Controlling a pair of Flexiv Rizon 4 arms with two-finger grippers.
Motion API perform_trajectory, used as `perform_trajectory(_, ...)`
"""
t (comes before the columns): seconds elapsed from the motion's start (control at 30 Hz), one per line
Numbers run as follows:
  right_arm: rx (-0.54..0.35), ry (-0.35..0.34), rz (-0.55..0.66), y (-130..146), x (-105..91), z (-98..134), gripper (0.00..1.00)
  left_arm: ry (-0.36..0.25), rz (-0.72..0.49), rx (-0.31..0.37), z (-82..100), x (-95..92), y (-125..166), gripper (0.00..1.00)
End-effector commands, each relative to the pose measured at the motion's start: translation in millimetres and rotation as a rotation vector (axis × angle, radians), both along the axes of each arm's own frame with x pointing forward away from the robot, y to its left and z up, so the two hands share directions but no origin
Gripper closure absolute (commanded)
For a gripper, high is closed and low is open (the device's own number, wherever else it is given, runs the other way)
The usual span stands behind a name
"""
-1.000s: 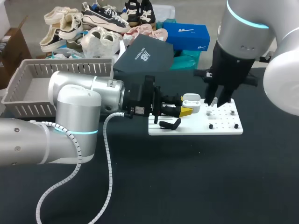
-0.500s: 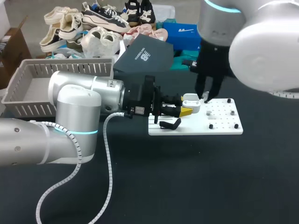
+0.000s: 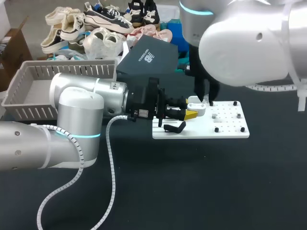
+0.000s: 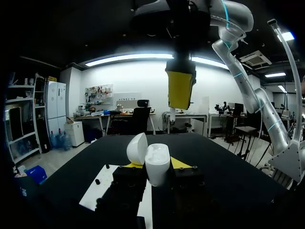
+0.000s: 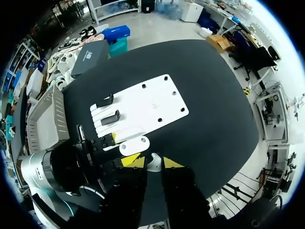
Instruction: Pick up each earbud case from the left stands, insert the matching earbuds, close the lid, and place the case in the box.
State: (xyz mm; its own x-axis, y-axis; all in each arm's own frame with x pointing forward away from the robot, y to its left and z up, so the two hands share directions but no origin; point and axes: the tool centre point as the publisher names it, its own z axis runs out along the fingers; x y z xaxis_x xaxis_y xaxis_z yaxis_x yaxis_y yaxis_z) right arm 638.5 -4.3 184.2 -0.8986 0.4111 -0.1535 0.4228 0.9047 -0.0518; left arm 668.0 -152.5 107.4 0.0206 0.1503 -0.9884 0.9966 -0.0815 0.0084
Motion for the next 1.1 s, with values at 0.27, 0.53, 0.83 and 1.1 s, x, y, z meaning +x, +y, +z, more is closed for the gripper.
perform_trajectory(0.27, 0.023, 0.008, -0.003, 0, 5.1, -5, 1.00, -0.002, 0.005, -0.001, -0.3, -1.2, 0, 1.00)
perform_trajectory(0.53, 0.026, 0.021, 0.005, 5, 9.1, -12, 1.00, -0.002, 0.005, -0.001, -0.3, -1.2, 0, 1.00)
perform_trajectory(0.83, 0.028, 0.019, 0.016, 10, 12.5, -15, 1.00, -0.002, 0.005, -0.001, -0.3, -1.2, 0, 1.00)
perform_trajectory(1.1, 0.027, 0.030, 0.010, 9, 15.0, -22, 1.00, -0.002, 0.005, -0.001, -0.3, -1.2, 0, 1.00)
